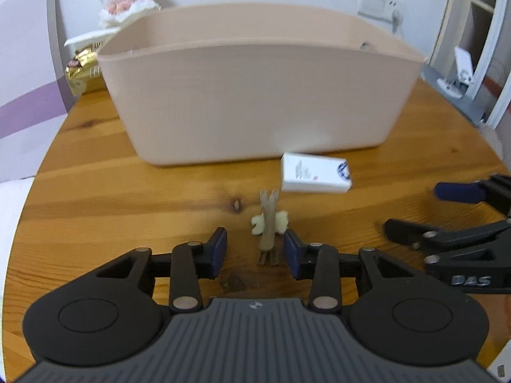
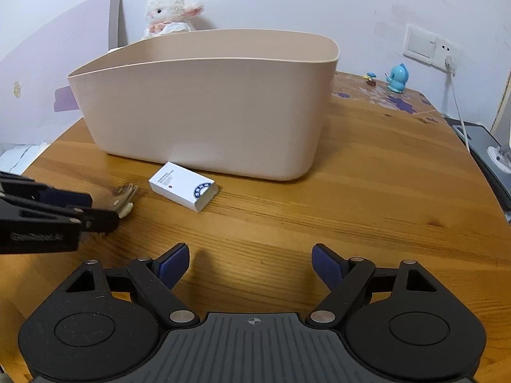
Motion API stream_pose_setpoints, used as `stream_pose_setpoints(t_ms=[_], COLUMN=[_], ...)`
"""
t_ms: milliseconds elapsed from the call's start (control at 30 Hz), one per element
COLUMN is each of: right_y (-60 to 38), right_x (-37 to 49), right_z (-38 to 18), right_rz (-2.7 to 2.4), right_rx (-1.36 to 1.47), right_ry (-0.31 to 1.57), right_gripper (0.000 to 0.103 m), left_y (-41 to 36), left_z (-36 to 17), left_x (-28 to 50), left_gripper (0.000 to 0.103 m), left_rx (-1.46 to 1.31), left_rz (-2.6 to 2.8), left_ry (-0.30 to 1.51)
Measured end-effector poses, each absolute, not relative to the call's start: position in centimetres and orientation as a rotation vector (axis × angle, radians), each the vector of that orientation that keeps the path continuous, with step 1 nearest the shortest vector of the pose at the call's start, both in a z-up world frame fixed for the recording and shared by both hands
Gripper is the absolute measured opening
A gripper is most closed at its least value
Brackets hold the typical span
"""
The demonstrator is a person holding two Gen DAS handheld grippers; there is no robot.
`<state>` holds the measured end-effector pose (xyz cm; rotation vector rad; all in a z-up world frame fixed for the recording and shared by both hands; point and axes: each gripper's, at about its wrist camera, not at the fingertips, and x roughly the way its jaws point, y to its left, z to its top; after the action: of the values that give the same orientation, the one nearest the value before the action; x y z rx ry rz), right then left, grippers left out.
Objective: Organize objects
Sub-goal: 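Grasp the wooden clips with the left tool while the right tool grasps the white card box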
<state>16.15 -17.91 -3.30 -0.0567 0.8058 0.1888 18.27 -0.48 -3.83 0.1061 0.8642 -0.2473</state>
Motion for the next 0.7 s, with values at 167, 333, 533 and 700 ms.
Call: stream_pose_setpoints(t_ms=[167, 333, 533, 700], right_y=[-17.8, -16.9, -15.2, -14.1], right_x=[16.3, 17.3, 19.0, 20.0], right_z=[-3.6, -4.1, -4.6, -4.9], right_rz=[0.187, 0.195, 0.198, 0.191], right_rx=[-0.057, -0.056, -0.074, -0.101], right_ry=[0.806, 0.817, 0.812, 0.800], right_gripper=[0.085, 0.086, 0.093, 0.096], left_y=[0.2, 1.2, 1.2, 1.0], left_z=[-3.9, -3.9, -4.2, -4.5], left_x=[19.4, 20.4, 21.1, 22.3], left_gripper=[0.027, 0.028, 0.052, 0.066], left_rx=[0.092, 0.077, 0.130, 0.139], left_rz=[-0.218, -0.219, -0.278, -0.314], left_ry=[0.856, 0.840, 0.814, 0.802])
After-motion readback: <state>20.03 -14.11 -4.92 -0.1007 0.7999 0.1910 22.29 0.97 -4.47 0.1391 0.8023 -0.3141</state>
